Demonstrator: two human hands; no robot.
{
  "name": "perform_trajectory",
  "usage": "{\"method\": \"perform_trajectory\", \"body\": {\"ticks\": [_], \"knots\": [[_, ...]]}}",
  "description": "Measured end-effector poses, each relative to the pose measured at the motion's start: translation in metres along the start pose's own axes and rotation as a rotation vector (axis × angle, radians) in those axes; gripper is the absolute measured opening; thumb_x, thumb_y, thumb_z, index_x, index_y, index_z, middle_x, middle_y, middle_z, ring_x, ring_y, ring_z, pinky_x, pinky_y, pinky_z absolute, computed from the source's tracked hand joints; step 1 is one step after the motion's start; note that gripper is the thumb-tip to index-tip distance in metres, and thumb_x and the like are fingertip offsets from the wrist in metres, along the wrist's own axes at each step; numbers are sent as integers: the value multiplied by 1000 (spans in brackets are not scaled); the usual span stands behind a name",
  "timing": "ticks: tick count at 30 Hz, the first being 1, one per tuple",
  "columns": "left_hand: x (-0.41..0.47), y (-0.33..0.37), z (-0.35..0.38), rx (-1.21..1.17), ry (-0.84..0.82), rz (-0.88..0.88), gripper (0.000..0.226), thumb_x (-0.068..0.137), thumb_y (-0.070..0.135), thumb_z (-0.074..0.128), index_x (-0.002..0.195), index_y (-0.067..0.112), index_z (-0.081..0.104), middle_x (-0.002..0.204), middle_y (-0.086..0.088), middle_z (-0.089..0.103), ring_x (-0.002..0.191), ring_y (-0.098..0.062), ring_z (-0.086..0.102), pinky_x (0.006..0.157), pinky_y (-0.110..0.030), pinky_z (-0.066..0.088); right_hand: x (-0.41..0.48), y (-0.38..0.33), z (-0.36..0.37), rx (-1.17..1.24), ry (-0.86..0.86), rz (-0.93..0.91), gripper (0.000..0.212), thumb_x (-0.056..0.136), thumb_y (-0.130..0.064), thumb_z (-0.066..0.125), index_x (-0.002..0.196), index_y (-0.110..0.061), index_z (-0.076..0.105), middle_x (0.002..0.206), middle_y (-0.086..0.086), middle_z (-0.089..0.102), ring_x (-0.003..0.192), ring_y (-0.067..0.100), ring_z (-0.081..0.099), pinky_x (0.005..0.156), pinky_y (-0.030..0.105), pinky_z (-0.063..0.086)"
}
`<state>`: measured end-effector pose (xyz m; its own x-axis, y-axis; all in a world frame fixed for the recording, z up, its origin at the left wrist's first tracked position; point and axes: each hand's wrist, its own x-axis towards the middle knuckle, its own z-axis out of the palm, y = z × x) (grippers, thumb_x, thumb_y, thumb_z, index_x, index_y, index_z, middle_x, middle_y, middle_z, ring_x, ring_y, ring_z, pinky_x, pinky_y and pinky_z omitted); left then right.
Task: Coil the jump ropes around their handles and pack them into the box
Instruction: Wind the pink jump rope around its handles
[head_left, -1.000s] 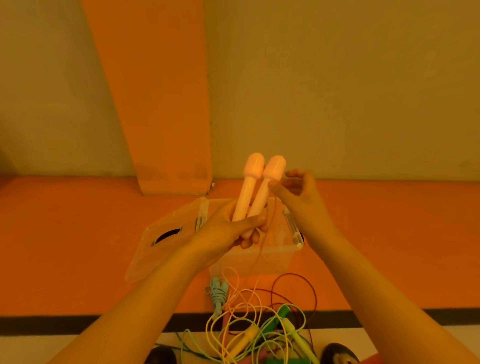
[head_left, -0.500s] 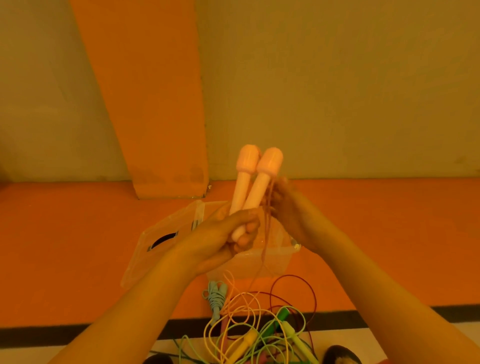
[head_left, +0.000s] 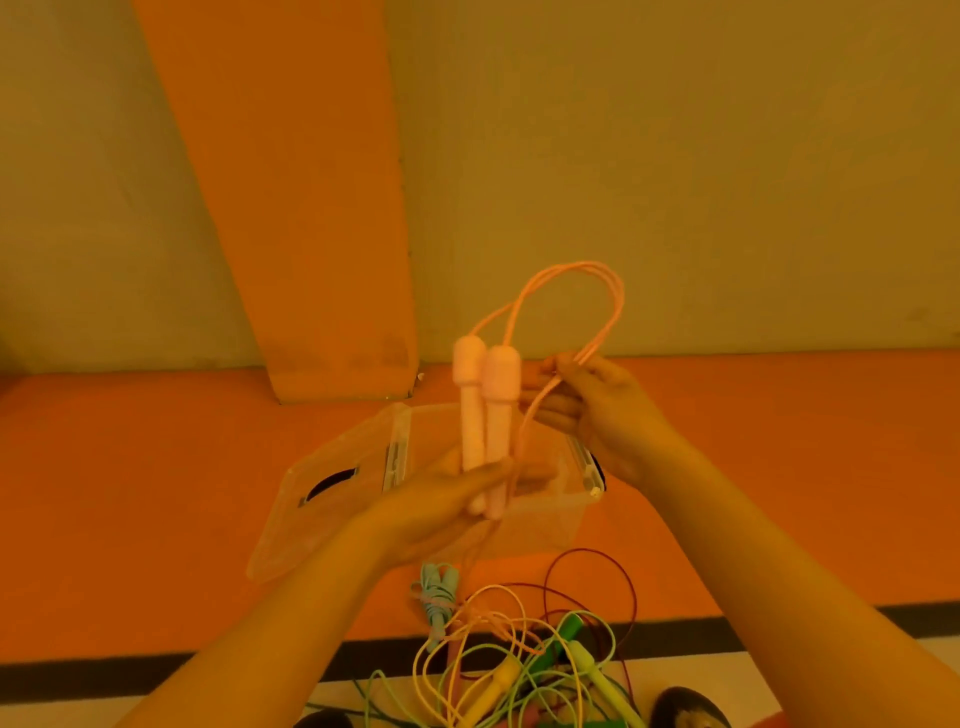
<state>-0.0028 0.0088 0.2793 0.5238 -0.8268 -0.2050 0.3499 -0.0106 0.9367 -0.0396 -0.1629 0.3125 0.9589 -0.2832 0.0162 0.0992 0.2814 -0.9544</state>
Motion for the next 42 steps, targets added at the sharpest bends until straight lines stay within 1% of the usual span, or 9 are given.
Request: {"method": "perform_trajectory", "body": {"ticks": [4, 8, 12, 15, 19, 22, 27, 33, 42], "knots": [[5, 1, 15, 1, 115, 99, 16, 93, 4, 50, 109, 5, 53, 83, -6, 65, 75, -15, 64, 79, -31, 56, 4, 6, -4, -21, 33, -9, 26, 95, -28, 49, 105, -7, 58, 91, 7, 72, 85, 18, 68, 75, 27, 56], [8, 20, 6, -218, 270, 276, 11, 93, 3, 48, 98, 8, 57, 72, -3, 62, 65, -15, 57, 65, -26, 53, -6, 27, -5, -240, -390, 254, 56, 80, -55, 54, 122, -18, 55, 121, 6, 65, 115, 18, 60, 100, 35, 47], [5, 35, -13, -287, 334, 381, 16, 95, 3, 46, 109, 8, 52, 78, -5, 56, 61, -12, 56, 70, -27, 51, -21, 58, 4, -707, -744, 471, 11, 92, -25, 59, 103, -26, 61, 106, -2, 68, 111, 17, 61, 97, 32, 46], [1, 39, -22, -262, 356, 401, 9, 97, 5, 44, 97, 7, 52, 79, -6, 55, 62, -12, 56, 77, -30, 48, -12, 67, 1, -1142, -419, 186, 15, 98, -18, 48, 86, -26, 54, 93, -1, 64, 96, 21, 63, 89, 40, 53], [-1, 41, -29, -248, 373, 452, 11, 97, 4, 44, 92, 8, 53, 75, -5, 57, 62, -11, 60, 69, -27, 53, 1, 36, -13, -885, 178, -252, 11, 98, -21, 49, 99, -18, 60, 92, 3, 67, 81, 20, 66, 73, 39, 57], [-3, 36, -30, -202, 355, 430, 9, 96, 6, 46, 102, 7, 52, 78, -5, 58, 64, -11, 61, 75, -30, 53, 0, 32, -20, -1015, 86, -202, 8, 96, -21, 52, 92, -22, 58, 91, 4, 69, 81, 21, 67, 73, 41, 58], [1, 34, -24, -223, 329, 409, 12, 96, 6, 46, 107, 9, 52, 76, -4, 57, 64, -12, 61, 77, -31, 54, -6, 15, -11, -886, 209, -591, 6, 95, -12, 53, 93, -16, 57, 82, -3, 64, 77, 1, 60, 70, 17, 48], [4, 30, -21, -203, 311, 361, 11, 95, 9, 49, 104, 7, 52, 76, -4, 59, 69, -13, 61, 82, -37, 54, -9, 11, -16, -1004, 234, -802, 14, 91, -11, 55, 103, -6, 61, 103, 6, 62, 99, 18, 58, 87, 32, 49], [5, 21, -13, -69, 276, 279, 35, 93, 11, 53, 128, 17, 49, 118, -14, 66, 104, -24, 68, 84, -32, 58, -4, 15, -36, -1275, 235, -363, 9, 92, -17, 59, 88, -25, 62, 86, -2, 68, 80, 18, 64, 70, 41, 55]]}}
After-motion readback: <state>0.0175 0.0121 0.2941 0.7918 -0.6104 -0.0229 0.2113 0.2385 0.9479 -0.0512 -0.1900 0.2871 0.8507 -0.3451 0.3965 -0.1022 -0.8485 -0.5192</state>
